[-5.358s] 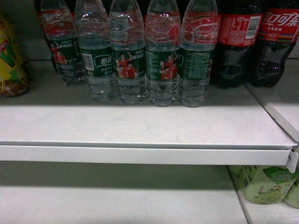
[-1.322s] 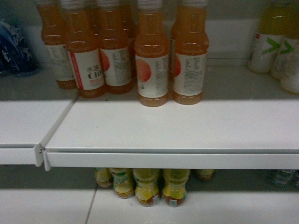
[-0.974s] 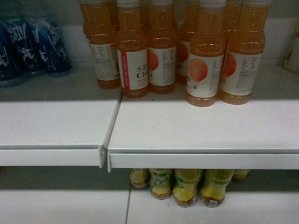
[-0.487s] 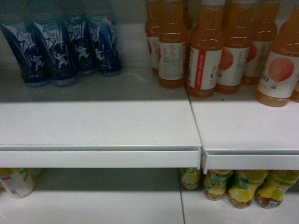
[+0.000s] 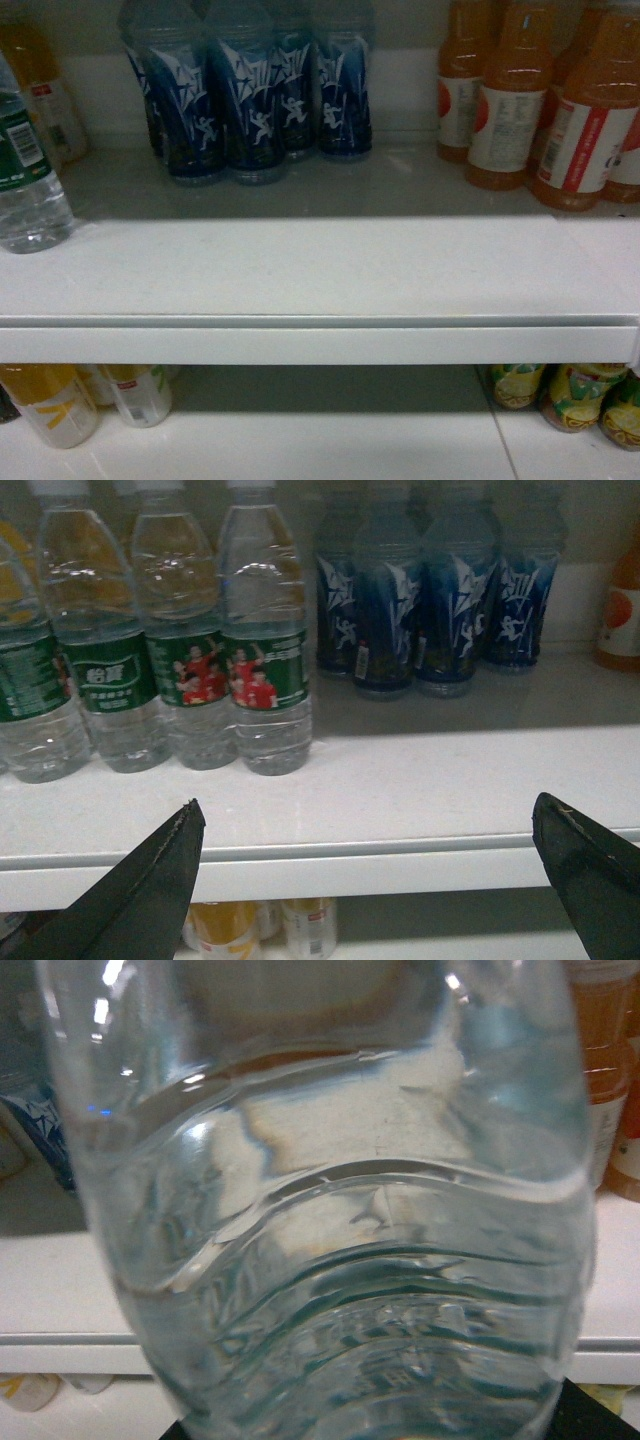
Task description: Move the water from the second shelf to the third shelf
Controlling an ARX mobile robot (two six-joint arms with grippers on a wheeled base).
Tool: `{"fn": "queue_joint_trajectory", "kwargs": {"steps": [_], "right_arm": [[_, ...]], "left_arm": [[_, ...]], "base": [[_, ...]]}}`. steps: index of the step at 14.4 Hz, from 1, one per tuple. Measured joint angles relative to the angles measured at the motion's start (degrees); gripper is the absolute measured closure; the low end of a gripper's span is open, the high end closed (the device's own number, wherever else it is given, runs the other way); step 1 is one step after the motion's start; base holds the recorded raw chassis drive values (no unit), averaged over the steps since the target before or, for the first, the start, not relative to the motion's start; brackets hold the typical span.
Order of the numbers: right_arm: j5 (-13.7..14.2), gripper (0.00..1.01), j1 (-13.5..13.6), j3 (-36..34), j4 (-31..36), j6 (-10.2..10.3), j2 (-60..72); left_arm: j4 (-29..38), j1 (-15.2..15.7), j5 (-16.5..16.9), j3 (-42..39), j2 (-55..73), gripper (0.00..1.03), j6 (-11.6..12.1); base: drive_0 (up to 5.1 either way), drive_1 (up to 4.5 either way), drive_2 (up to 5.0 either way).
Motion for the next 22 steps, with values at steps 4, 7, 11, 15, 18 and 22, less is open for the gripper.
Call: {"fn": "queue_joint_trajectory", "kwargs": {"steps": [4,7,11,15,18,22], "right_arm": [[0.11,0.6,-0.02,0.0,0.22,0.0,0.0],[-0.02,0.6,0.04,0.0,0.33,0.0,-0.11],[-0.04,0.6,0.0,0.0,0.11,0.02,-0.15],[-0.07,0.6,0.04,0.0,0.17,0.02,-0.15],[-0.11,0.6,0.07,0.0,0.37,0.02,-0.13],[-0.09,0.6,0.04,0.0,0.17,0.02,-0.15]], "left_arm": [[-0.02,0.0,-0.02,0.0,0.0,0.05,0.0],[-0.02,0.0,-0.02,0.0,0.0,0.05,0.0],[-0.02,0.0,-0.07,0.0,0.0,0.05,0.0],[0.0,0.0,-0.04,0.0,0.0,0.05,0.0],[-0.15,0.0,-0.04,0.0,0.0,0.05,0.0],[-0.11,0.0,-0.04,0.0,0.0,0.05,0.0]], "base": [[-5.0,2.43,2.4],[-5.0,2.41,2.4],[-5.0,2.45,2.4],[-5.0,2.36,2.4],[-5.0,2.37,2.4],[-5.0,2.37,2.4]]}}
